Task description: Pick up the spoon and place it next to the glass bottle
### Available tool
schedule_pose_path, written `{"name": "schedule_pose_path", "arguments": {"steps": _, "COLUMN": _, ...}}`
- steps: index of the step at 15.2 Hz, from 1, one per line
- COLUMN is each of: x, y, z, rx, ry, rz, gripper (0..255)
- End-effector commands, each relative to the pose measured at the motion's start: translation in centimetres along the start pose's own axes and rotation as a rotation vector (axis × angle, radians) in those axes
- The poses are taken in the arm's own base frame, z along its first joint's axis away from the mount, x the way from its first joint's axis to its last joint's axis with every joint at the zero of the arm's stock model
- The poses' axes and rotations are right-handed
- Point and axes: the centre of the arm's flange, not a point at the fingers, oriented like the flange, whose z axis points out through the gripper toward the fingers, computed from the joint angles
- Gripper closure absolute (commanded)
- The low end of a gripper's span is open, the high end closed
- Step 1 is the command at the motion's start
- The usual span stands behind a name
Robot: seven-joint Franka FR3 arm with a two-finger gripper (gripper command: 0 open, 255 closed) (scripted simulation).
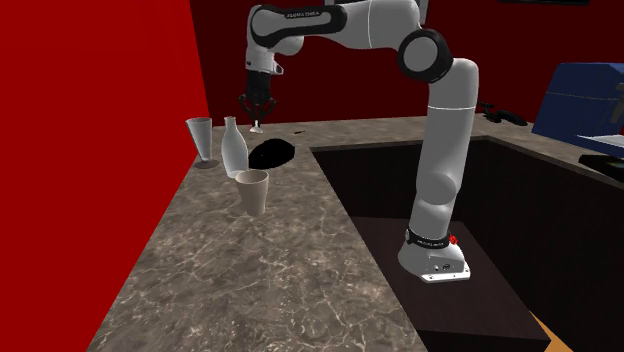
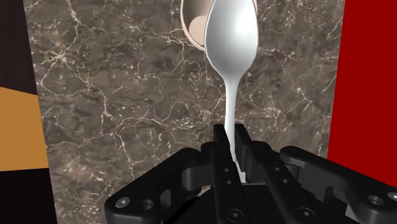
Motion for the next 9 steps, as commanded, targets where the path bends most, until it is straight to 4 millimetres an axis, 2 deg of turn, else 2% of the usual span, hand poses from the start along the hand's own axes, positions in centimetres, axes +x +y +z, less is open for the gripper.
{"name": "schedule_pose_path", "arguments": {"steps": 1, "x": 0.1, "y": 0.2, "z": 1.0, "rx": 0.0, "ry": 0.0, "rz": 0.0, "gripper": 255}}
{"name": "schedule_pose_path", "arguments": {"steps": 9, "x": 0.7, "y": 0.8, "z": 5.2, "rx": 0.0, "ry": 0.0, "rz": 0.0, "gripper": 255}}
